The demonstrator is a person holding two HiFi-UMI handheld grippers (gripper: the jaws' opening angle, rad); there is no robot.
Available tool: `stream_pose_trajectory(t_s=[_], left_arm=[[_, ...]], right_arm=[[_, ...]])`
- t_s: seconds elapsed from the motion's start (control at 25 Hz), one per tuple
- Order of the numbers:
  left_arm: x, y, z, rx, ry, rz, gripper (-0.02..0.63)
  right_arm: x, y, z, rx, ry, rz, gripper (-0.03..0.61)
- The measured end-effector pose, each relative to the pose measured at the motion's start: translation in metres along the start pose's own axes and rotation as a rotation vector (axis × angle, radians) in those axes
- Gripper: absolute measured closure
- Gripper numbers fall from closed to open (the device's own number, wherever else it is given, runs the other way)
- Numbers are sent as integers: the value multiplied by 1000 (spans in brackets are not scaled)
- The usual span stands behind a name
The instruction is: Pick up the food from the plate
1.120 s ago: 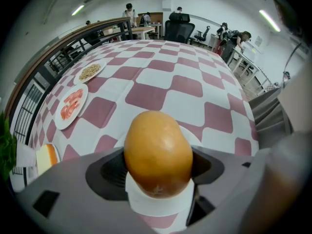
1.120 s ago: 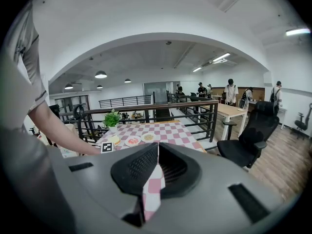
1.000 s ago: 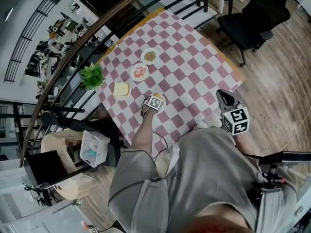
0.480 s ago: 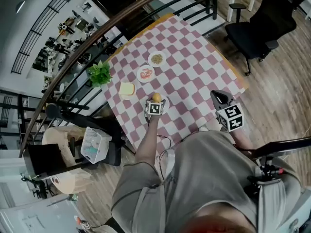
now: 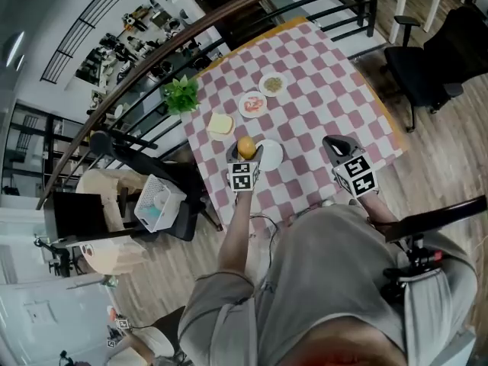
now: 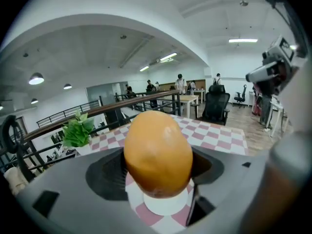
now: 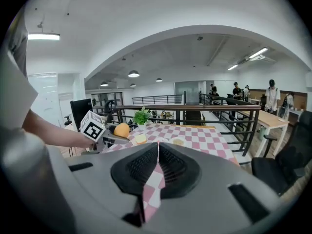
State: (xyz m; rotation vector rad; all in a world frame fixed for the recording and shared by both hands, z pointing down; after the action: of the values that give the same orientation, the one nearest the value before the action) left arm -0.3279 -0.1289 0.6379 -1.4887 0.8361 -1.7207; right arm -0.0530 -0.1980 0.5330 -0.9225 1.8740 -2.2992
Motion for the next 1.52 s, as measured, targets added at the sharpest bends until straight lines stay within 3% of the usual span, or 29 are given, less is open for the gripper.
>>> stream_pose_trajectory(t_s=[0.28, 0.48, 0.8, 0.92, 1.04, 1.16, 1.28, 1.52], left_arm=[[-101, 76, -8, -2, 134, 260, 258], [-174, 118, -5, 41, 194, 471, 258], [-188, 106, -7, 68, 212, 449, 258], [-174, 96, -1, 125, 176, 360, 258], [-148, 66, 6, 235, 123, 175, 258], [-122, 19, 17, 379, 53, -32, 258], [-97, -28, 29, 510, -22, -188, 258], [-55, -131, 53, 637, -186, -425, 258]], right_arm=[[17, 9, -30, -70, 119, -13, 561], [25, 12, -47, -97, 167, -11, 561], [24, 12, -66, -126, 206, -11, 562], [20, 8, -63, -123, 199, -18, 561], [16, 5, -57, -115, 184, -18, 561], [9, 0, -49, -101, 159, -23, 562], [1, -7, -38, -84, 126, -27, 561], [-19, -20, -15, -43, 50, -36, 562]])
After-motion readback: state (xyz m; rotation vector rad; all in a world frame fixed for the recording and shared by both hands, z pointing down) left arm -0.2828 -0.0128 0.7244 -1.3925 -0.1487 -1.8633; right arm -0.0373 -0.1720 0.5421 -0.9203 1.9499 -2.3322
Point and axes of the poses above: the fingertips, and each gripper's own axes: x forward along the fingers, z to its right, y out of its top, the point moved 2 cm from there along -x, backward along the fingers, and after that the axes turned 1 degree about x, right-handed, at the moved point
